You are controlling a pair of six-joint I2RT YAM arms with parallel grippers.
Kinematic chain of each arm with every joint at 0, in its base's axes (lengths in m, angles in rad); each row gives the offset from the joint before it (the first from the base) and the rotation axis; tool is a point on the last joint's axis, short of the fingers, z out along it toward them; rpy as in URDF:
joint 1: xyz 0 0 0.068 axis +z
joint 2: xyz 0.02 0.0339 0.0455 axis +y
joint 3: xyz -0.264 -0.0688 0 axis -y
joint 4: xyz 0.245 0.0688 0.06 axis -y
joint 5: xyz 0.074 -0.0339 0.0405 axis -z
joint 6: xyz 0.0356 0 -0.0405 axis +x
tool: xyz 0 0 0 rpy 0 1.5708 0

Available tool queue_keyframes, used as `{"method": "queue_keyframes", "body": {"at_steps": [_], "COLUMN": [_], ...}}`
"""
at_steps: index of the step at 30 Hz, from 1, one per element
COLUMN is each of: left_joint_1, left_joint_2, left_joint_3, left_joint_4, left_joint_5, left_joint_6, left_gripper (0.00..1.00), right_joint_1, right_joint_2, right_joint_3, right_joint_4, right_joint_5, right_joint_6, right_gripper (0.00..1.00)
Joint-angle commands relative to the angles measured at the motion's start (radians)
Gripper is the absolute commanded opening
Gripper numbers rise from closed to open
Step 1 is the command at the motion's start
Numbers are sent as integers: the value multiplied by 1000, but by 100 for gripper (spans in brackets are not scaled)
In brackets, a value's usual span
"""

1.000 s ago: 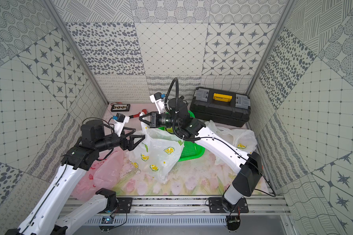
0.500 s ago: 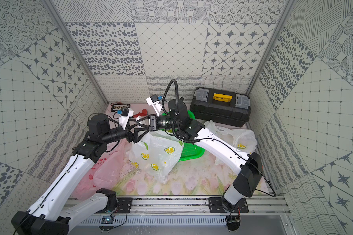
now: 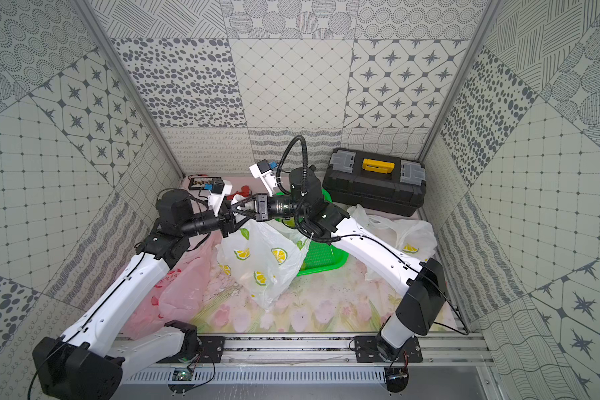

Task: Place the pears into plastic bags & tie knots
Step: Adjust the plastic bag at the center of the board, then move the basket to the center of the board.

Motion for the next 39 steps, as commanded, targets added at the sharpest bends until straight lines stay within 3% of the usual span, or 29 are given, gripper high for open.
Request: {"method": "queue_keyframes", "body": {"at_steps": [1,6,9,12,16,19,23,26,30,39], "left_joint_1": [5,5,5,4,6,8,7,8,7,7], "left_joint_2": [-2,-2,5,14,-10,-46,-78,-101,-139,-208], "left_joint_3": [13,38,68,102,116,118,128,134,131,117], "left_joint_4": [12,-77,-167,-266,-320,-328,-341,-366,-380,-443], "left_joint_5": [21,-24,-88,-157,-236,-315,-347,-351,-325,-299], "left_joint_6": [14,26,39,54,43,6,-44,-56,-79,-106], "left_gripper": [19,4,0,0,0,0,0,0,0,0], "right_joint_1": [-14,-97,-186,-277,-305,-276,-146,-69,-25,-152], "right_joint_2": [-43,-134,-237,-355,-448,-470,-461,-423,-370,-206], "right_joint_3": [-17,-80,-172,-294,-392,-455,-541,-604,-661,-687], "right_joint_4": [56,-48,-159,-278,-593,-774,-856,-844,-754,-526], "right_joint_5": [10,113,215,322,506,611,689,657,635,637], "right_joint_6": [28,26,38,58,-24,-64,-44,1,34,-16], "right_gripper": [9,38,54,59,55,38,21,15,15,15]}}
